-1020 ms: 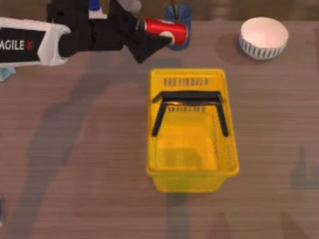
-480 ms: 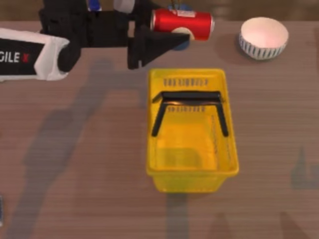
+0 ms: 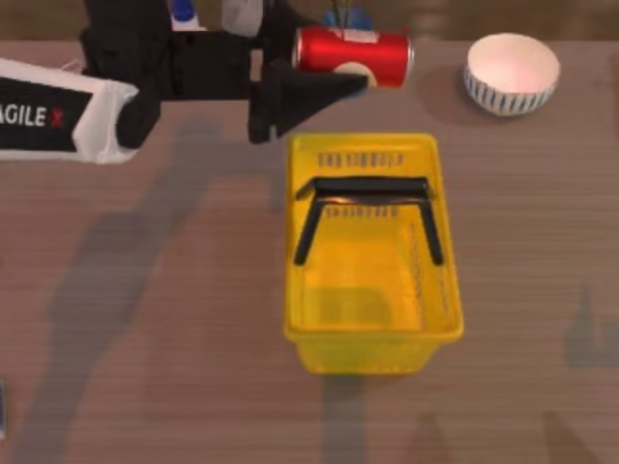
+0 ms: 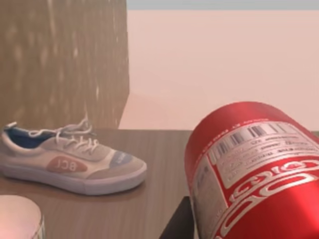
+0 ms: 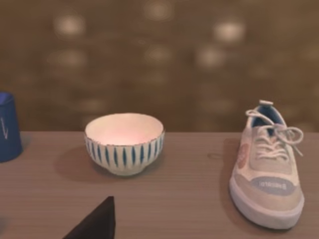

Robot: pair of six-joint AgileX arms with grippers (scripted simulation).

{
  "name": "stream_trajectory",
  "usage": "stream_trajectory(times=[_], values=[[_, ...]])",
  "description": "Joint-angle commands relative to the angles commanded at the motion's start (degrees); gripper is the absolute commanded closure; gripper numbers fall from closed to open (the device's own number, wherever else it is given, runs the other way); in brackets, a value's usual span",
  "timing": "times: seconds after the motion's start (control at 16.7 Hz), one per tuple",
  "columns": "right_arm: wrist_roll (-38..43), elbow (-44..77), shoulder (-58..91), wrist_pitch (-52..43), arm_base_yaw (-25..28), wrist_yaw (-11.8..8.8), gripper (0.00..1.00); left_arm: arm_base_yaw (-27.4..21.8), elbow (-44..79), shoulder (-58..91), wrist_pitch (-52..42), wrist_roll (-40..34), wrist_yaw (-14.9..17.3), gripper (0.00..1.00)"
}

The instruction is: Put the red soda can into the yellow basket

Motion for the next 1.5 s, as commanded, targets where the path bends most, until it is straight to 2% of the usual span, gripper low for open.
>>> stream_trajectory(times=[0.42,0.72,1.5], values=[[0.0,0.0,0.0,0.0,0.0,0.0,0.0,0.86,-3.8,10.96,15.4,-0.36,0.18,1.0],[0.0,0.0,0.0,0.0,0.0,0.0,0.0,0.94,-4.19,11.87,16.58,-0.34,0.16,1.0],[0.0,0.0,0.0,0.0,0.0,0.0,0.0,0.94,-4.19,11.87,16.58,-0.34,0.16,0.02]])
